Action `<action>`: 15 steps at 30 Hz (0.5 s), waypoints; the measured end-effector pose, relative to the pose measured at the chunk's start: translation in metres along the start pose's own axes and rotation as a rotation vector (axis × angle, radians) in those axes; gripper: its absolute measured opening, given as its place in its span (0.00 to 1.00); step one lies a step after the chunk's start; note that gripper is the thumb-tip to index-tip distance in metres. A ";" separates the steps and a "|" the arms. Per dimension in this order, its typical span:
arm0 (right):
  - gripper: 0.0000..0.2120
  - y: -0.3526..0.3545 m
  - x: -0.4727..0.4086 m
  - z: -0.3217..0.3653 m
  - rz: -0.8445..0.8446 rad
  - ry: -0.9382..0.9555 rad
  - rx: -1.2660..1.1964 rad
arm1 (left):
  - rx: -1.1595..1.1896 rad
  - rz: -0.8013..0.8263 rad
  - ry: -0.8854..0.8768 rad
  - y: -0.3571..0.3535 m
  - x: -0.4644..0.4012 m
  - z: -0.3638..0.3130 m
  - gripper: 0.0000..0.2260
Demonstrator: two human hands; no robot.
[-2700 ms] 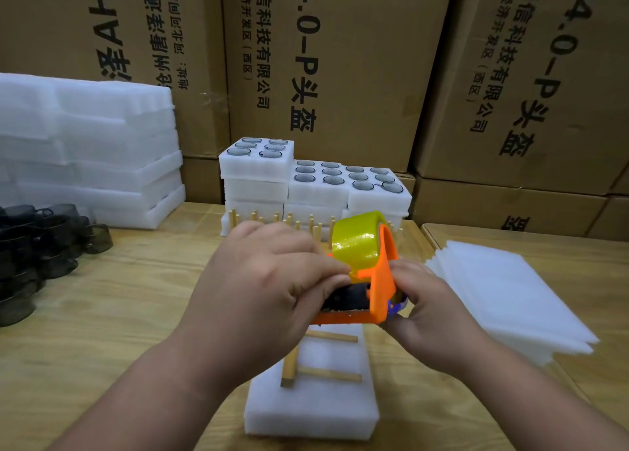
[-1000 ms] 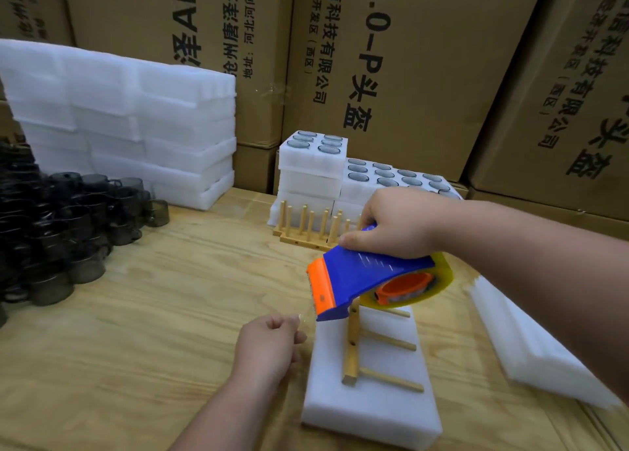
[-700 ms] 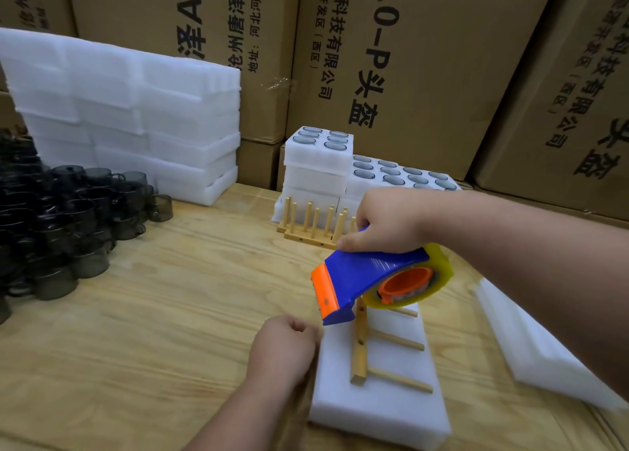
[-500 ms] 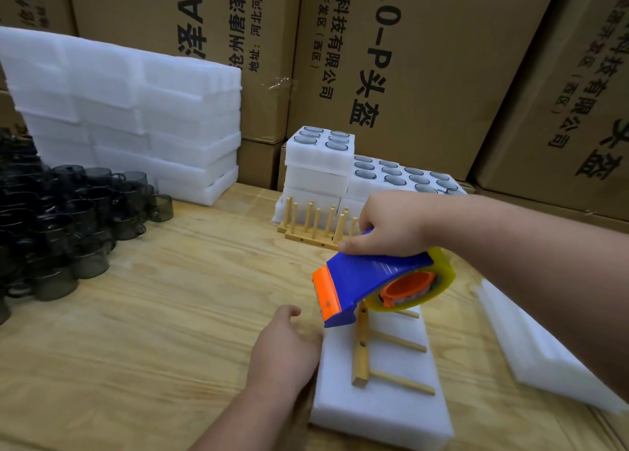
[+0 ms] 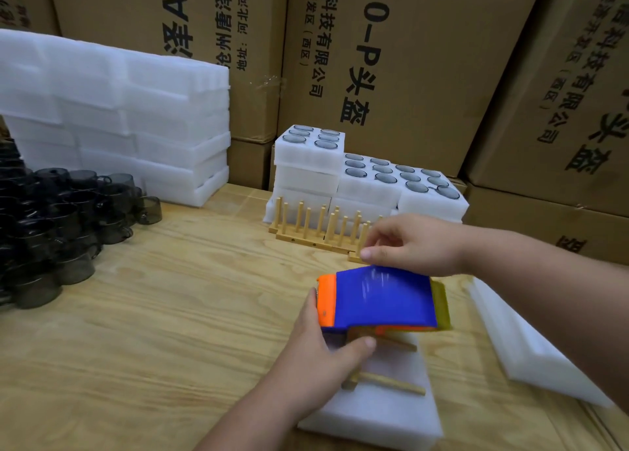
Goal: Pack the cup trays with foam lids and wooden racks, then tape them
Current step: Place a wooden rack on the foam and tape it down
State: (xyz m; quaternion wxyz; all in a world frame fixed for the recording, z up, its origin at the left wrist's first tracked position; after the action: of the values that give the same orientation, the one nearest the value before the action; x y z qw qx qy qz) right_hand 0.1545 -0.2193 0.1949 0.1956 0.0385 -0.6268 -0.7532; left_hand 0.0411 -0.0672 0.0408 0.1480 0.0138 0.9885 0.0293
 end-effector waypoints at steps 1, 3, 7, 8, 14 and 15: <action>0.23 0.000 0.006 -0.004 0.010 0.015 -0.036 | 0.012 -0.010 0.009 -0.003 -0.001 0.001 0.34; 0.34 -0.001 0.020 -0.008 0.044 0.032 -0.070 | -0.010 -0.048 0.031 -0.008 -0.001 0.002 0.36; 0.44 -0.008 0.054 -0.007 0.036 0.019 -0.076 | 0.014 -0.078 0.008 -0.012 0.002 0.006 0.32; 0.45 -0.010 0.063 -0.005 0.017 0.017 -0.038 | 0.009 -0.085 0.005 -0.012 0.002 0.006 0.32; 0.52 -0.050 0.103 0.015 -0.187 0.133 0.466 | -0.036 -0.089 0.052 -0.012 0.001 0.007 0.32; 0.53 -0.056 0.104 0.016 -0.214 0.144 0.496 | -0.055 -0.086 0.067 -0.012 0.001 0.006 0.31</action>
State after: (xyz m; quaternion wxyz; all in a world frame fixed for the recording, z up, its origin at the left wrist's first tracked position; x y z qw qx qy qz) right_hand 0.0403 -0.2324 0.1638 0.1434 0.2046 -0.7690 -0.5884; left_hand 0.0414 -0.0786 0.0341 0.1164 -0.0335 0.9914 0.0503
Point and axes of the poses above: each hand's wrist, its own x-axis away from the middle knuckle, its own y-axis out of the back of the hand, z = x × y, the point moved 2 cm from there along -x, towards the middle knuckle, and after that the axes turned 15 degrees about -y, right-handed, at the moved point
